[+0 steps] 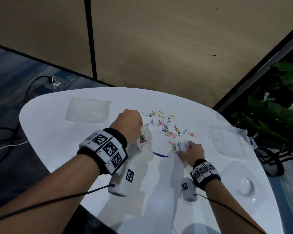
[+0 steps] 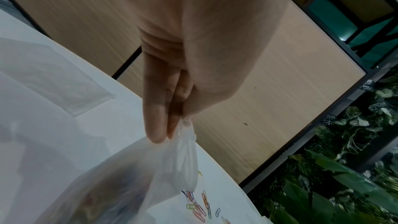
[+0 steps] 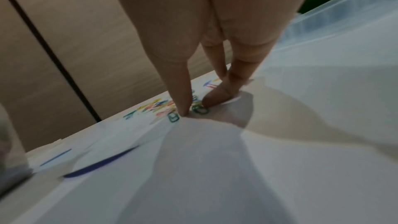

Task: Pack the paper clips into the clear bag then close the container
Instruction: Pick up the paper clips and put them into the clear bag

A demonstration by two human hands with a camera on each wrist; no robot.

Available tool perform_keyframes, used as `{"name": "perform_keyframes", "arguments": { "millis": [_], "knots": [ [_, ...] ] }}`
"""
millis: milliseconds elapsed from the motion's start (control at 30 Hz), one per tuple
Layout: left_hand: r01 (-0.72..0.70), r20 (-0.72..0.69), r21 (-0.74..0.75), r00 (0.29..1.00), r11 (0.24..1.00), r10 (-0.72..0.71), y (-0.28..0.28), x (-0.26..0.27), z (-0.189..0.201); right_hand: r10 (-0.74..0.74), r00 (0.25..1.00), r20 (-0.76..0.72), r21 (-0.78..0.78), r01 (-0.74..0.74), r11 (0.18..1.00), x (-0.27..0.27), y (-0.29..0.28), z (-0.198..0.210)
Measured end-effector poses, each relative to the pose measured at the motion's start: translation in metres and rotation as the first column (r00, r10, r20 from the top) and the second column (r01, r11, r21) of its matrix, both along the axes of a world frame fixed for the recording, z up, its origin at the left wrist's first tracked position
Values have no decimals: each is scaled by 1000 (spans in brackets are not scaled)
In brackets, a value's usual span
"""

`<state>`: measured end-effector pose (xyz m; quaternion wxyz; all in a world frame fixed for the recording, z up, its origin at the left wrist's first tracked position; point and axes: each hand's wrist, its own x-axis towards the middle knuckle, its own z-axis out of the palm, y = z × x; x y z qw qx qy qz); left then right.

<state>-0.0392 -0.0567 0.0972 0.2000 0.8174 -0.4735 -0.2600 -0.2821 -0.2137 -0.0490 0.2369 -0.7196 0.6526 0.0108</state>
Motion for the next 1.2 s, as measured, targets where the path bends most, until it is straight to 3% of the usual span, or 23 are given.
{"name": "perform_keyframes", "arguments": {
  "millis": [100,233,300,367,467,567,633,733,800,867,900,1000,1067,1133,1200],
  "knots": [
    [25,-16,-6,1000,1000,-25,-4,-5,-3,39,992,117,-27,-36,999,35,-13,-4],
    [24,-13,-34,1000,999,-24,-11,-5,-8,225,971,85,-95,-217,972,73,-31,0],
    [22,-13,-34,1000,999,-23,-13,-5,-9,373,928,-15,-92,-372,924,84,-38,0],
    [28,-8,-31,1000,999,-29,-15,-5,-9,513,839,-180,-49,-529,847,88,-42,0],
    [33,-3,-30,999,999,-33,-17,-5,-10,568,788,-239,-142,-607,782,88,-42,-2],
    [31,-3,-25,1000,999,-31,-19,-7,-11,536,810,-239,-266,-585,766,84,-36,1],
    [40,-1,-23,999,999,-40,-20,-10,-10,478,857,-193,-239,-513,824,80,-36,5],
    [49,6,-19,999,999,-49,-21,-9,-10,229,973,40,-185,-218,958,71,-41,16],
    [50,11,-8,999,999,-50,-20,-7,-10,40,978,205,-58,-29,998,59,-48,19],
    [42,8,2,999,999,-42,-20,-5,-9,-141,911,387,118,103,988,47,-50,22],
    [39,7,7,999,999,-39,-20,-4,-9,-230,835,500,208,142,968,43,-49,26],
    [31,-1,13,1000,999,-31,-19,-4,-7,-428,433,793,450,55,891,45,-31,45],
    [22,-14,16,1000,1000,-22,-19,-5,-6,-495,253,831,537,-130,834,55,-8,65],
    [7,-22,25,1000,1000,-7,-18,-7,-6,-511,205,835,550,-277,788,68,14,78],
    [2,-6,27,1000,1000,-2,-18,-7,-7,-463,250,850,525,-339,781,80,33,84]
  ]
}}
